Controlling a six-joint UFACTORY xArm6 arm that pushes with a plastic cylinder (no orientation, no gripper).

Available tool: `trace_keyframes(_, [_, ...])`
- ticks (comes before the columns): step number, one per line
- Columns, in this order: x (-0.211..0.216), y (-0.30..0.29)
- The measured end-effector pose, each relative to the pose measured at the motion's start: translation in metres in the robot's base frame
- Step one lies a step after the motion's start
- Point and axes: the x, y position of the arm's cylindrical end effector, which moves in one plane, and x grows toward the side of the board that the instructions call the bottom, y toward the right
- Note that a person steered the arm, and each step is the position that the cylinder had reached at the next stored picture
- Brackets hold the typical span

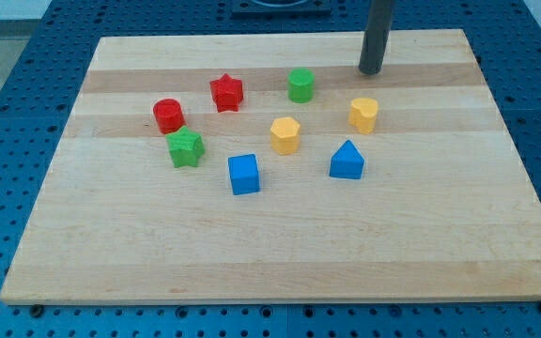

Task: Slightly push the heart downwards

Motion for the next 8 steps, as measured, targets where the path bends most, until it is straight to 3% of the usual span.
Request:
trace_keyframes(1, [0.001,0.000])
trace_keyframes(4, [0.088,-0.021])
trace_keyframes(5, [0.088,-0.021])
trace_keyframes(7, [0.062,0.033])
trace_keyframes(8, [0.080,0.033])
